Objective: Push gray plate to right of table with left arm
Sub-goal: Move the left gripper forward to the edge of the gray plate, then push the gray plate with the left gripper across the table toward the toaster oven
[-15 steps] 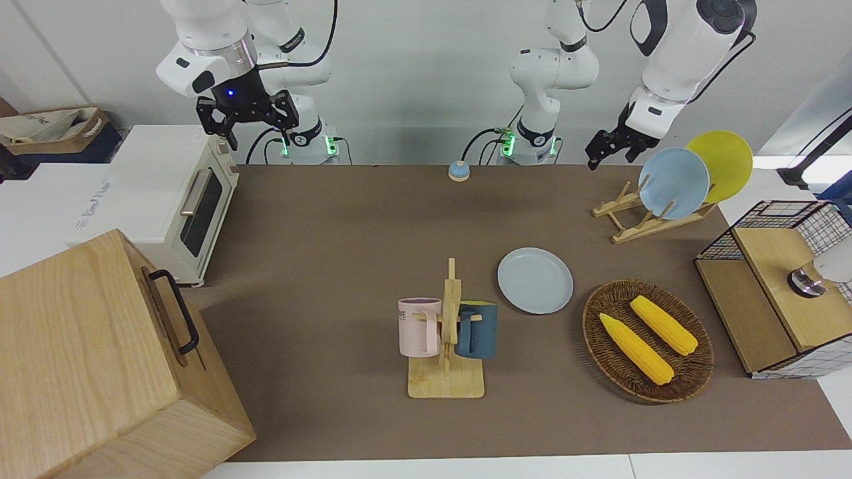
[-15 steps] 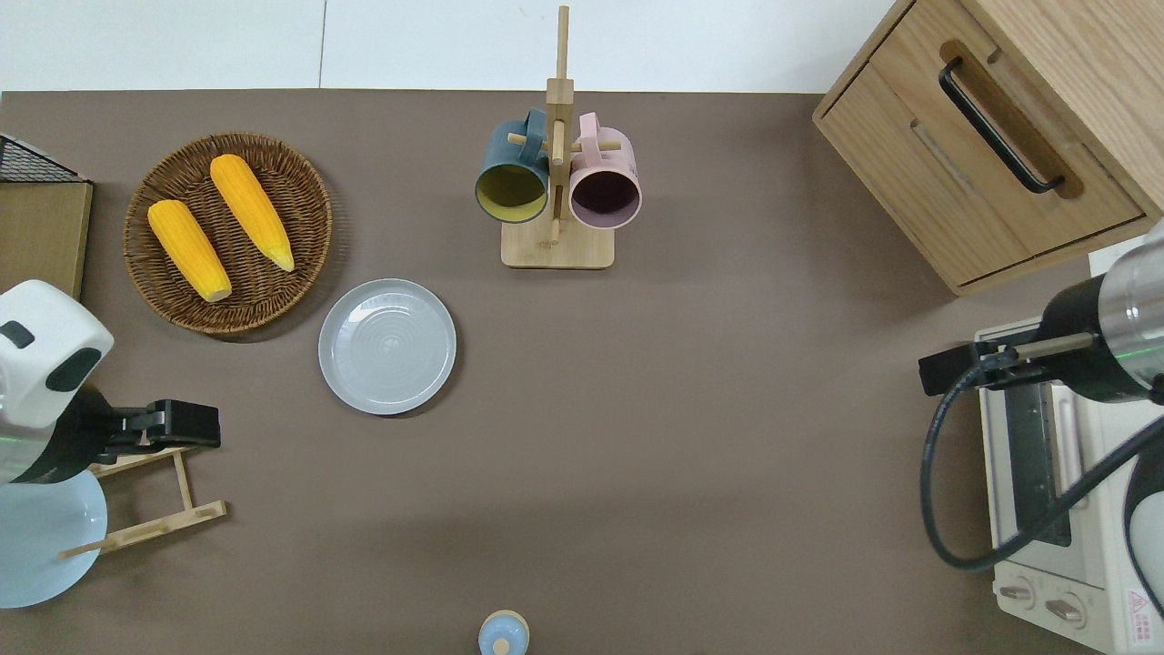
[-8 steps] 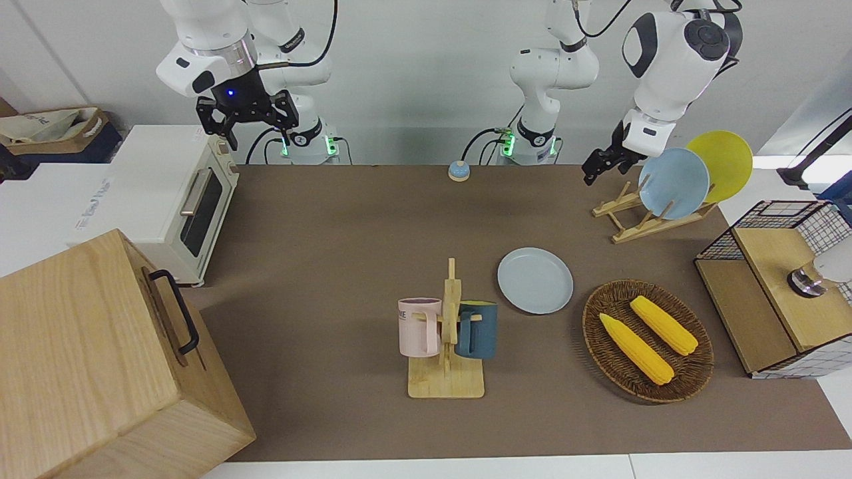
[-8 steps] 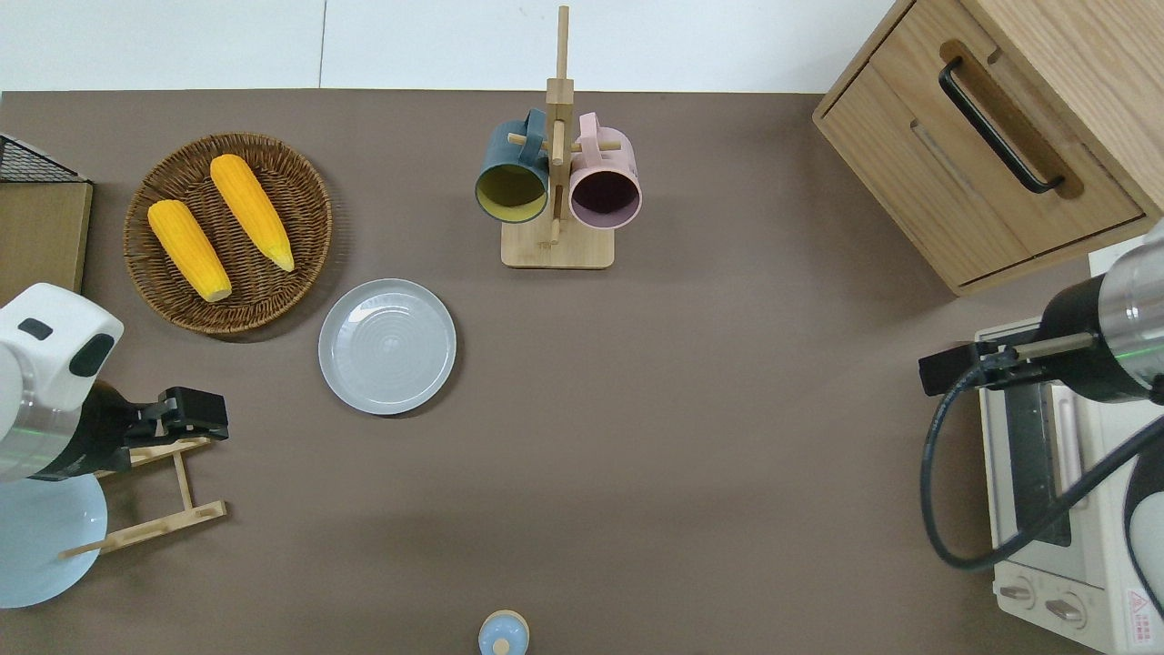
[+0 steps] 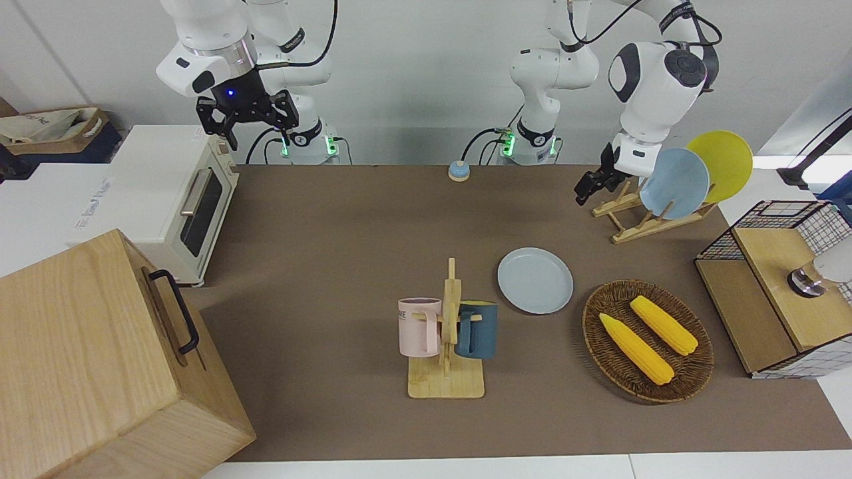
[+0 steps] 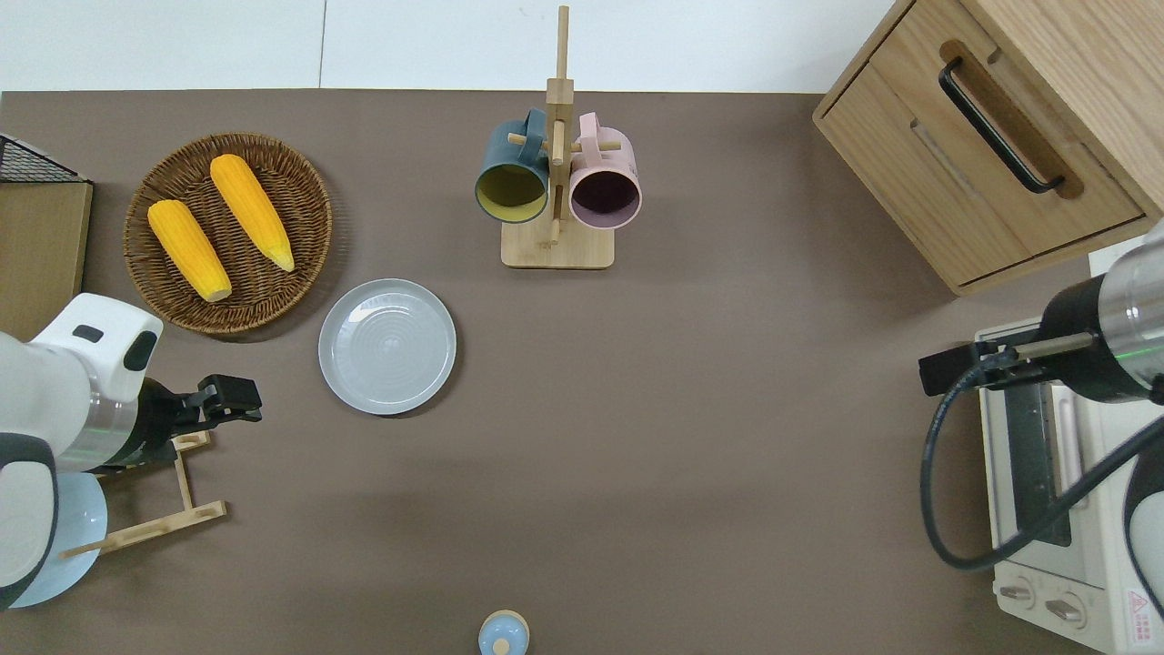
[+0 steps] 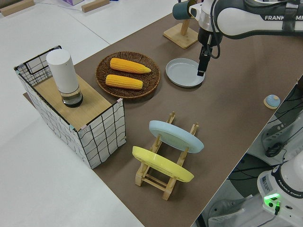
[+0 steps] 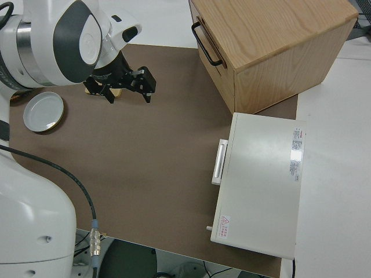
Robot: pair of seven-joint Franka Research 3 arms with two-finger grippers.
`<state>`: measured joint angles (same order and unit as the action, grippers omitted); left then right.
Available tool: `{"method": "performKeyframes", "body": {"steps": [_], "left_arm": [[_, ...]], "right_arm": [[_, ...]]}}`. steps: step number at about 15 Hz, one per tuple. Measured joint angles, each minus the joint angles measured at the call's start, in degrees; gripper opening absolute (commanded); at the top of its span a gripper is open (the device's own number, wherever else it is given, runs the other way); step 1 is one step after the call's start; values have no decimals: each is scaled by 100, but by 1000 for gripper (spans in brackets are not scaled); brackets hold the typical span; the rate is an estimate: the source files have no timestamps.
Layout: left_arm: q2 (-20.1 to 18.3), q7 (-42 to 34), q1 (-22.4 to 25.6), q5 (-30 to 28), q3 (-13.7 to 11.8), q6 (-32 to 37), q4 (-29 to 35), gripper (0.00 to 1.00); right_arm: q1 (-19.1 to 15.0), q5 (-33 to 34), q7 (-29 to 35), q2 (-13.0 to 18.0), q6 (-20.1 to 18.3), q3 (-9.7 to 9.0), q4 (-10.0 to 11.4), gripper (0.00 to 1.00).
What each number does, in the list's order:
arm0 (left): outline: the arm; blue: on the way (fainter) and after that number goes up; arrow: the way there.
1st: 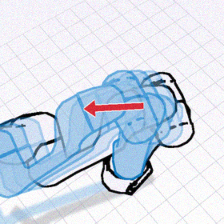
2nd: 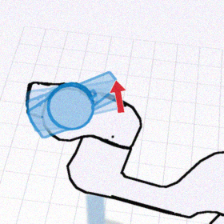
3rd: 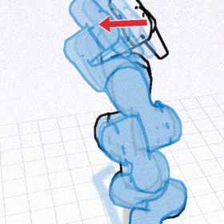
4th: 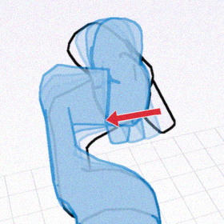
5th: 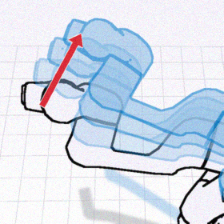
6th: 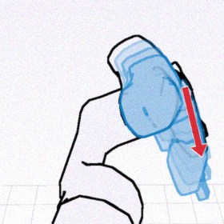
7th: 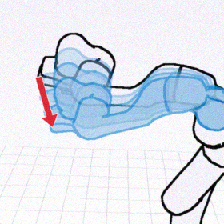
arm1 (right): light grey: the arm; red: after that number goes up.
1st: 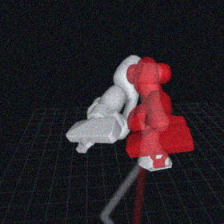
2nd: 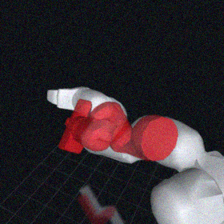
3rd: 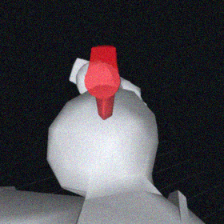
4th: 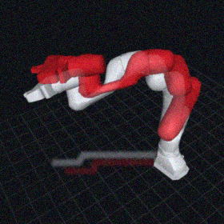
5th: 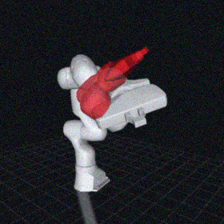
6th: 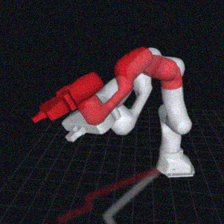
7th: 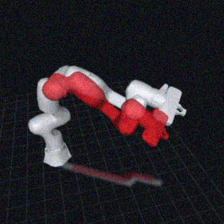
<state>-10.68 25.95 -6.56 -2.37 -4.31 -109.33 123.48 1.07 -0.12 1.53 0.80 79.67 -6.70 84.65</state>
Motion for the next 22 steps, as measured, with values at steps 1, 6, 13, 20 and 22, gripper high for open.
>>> {"method": "performKeyframes", "body": {"steps": [1, 6, 13, 20, 22], "left_arm": [[16, 22, -2, -12, 4, -125, 84, 991], [107, 221, -3, -109, 15, -828, 546, 991], [642, 849, -131, -117, 233, -1721, 798, 991], [1127, 1284, -378, -117, 276, -2599, 1020, 991], [1226, 1285, -391, -117, 276, -2859, 1105, 991]], "right_arm": [[0, 0, 0, 0, 0, 0, 0, 983], [0, 0, 0, 0, 0, 0, 0, 983], [0, 0, 0, 0, 0, 0, 0, 983], [0, 0, 0, 0, 0, 0, 0, 983], [0, 0, 0, 0, 0, 0, 0, 983]]}}
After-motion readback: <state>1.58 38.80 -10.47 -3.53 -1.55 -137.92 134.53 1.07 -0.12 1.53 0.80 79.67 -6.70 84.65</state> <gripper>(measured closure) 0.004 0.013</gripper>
